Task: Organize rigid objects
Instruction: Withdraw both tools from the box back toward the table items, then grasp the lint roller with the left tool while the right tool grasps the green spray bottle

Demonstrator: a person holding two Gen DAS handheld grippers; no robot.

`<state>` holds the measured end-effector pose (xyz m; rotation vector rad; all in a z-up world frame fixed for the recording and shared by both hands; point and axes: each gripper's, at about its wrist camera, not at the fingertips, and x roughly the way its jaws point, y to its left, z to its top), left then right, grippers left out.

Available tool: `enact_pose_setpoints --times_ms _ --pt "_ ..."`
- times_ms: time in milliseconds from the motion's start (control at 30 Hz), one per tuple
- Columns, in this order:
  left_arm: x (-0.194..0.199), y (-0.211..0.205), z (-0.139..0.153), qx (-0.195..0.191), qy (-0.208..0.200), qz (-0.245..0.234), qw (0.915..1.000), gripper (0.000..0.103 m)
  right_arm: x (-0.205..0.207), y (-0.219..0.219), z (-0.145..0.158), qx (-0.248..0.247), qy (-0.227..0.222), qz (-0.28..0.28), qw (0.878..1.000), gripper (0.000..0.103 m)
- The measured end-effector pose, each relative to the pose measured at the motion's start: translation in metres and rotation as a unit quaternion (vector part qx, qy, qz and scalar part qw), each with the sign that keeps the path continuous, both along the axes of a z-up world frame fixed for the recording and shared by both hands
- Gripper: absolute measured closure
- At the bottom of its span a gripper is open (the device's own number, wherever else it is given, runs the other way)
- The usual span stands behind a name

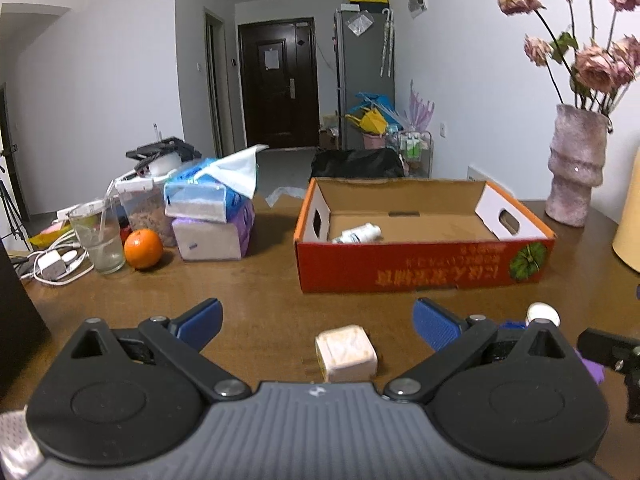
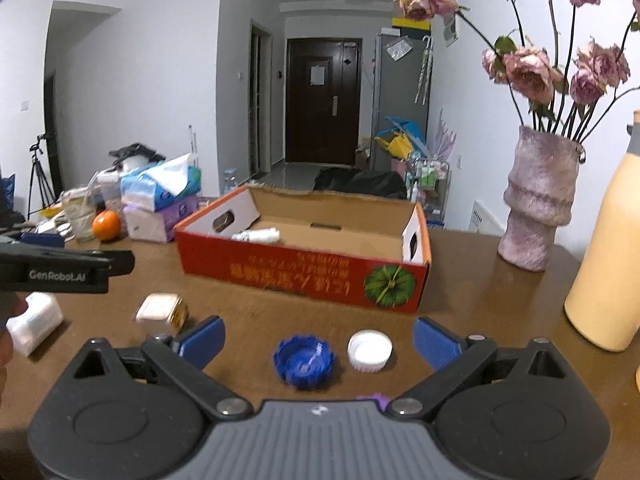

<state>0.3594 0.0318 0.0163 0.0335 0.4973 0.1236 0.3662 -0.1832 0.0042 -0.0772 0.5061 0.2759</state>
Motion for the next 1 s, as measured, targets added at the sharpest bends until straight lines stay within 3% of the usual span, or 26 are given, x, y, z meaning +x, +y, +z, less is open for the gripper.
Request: enact_pose_setpoints --times_ms 367,1000 --pt "-0.040 -0.015 -0.017 -0.007 0.035 -0.005 0.9994 0.000 -0.038 -0.002 -0.023 -0.012 0.028 0.016 0.999 0.006" --pt "-0.092 -0.048 -0.044 -0.036 0.116 -0.015 0.9925 0.000 -0.080 -0.024 -0.040 -0.019 0.035 0.020 0.999 0.005"
